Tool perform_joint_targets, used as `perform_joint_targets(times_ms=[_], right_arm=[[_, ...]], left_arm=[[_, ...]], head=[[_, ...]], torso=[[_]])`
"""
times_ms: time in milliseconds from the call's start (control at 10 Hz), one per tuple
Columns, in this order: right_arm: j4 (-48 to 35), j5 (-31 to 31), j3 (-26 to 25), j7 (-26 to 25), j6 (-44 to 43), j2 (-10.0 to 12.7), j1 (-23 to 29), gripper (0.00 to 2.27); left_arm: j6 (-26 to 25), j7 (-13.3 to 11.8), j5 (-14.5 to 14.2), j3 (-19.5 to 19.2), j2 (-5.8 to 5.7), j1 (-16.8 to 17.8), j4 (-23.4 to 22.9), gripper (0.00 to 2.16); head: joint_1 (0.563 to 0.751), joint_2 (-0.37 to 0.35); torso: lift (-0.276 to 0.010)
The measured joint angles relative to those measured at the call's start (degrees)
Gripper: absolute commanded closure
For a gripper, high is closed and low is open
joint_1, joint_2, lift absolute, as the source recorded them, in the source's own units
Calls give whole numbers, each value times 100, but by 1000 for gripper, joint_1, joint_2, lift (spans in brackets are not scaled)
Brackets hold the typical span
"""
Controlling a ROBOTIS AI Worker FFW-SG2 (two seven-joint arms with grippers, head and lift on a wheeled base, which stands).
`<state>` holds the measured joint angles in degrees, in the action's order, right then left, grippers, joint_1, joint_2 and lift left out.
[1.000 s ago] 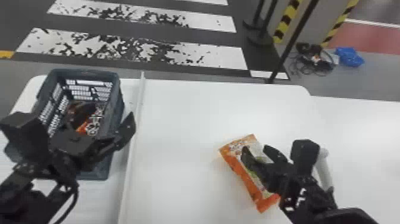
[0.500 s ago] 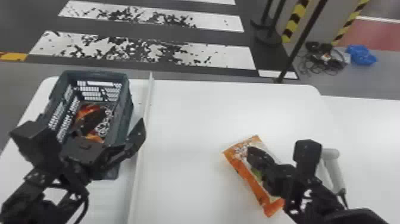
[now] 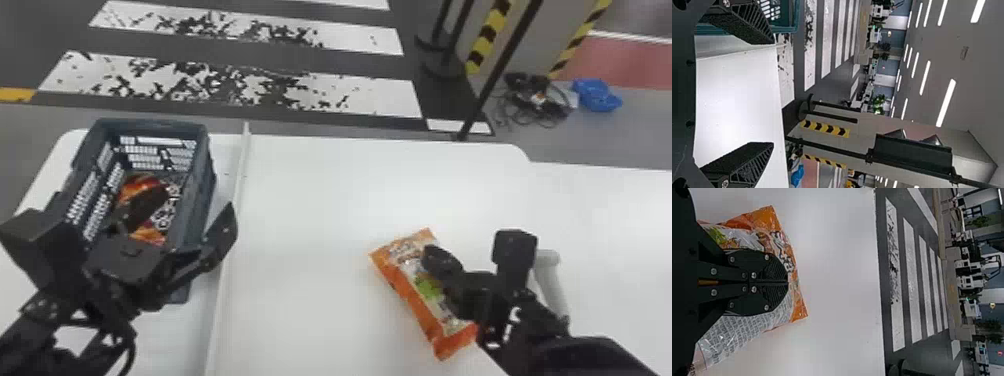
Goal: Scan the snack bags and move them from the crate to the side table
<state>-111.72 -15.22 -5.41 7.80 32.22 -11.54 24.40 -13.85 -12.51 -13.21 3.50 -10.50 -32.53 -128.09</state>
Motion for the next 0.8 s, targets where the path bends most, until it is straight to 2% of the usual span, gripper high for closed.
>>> perform_joint_targets(times_ms=[200, 400, 600, 800], right_arm=[[343, 35, -80, -294, -126, -23, -204, 2240], [404, 5, -375, -557, -208, -41, -249, 2240], [347, -169, -739, -797, -153, -30, -245, 2240], [-133, -459, -944, -848, -201, 69, 54, 2240]], left_arm=[[1, -7, 18, 10, -15, -31, -36, 70], [0, -22, 20, 19, -44, -58, -75, 70], [1, -37, 20, 61, -59, -69, -119, 70], [16, -50, 30, 128, -58, -75, -128, 70]], head=[[695, -207], [695, -247], [695, -314], [695, -330]], torso=[[-87], [-87], [-87], [-87]])
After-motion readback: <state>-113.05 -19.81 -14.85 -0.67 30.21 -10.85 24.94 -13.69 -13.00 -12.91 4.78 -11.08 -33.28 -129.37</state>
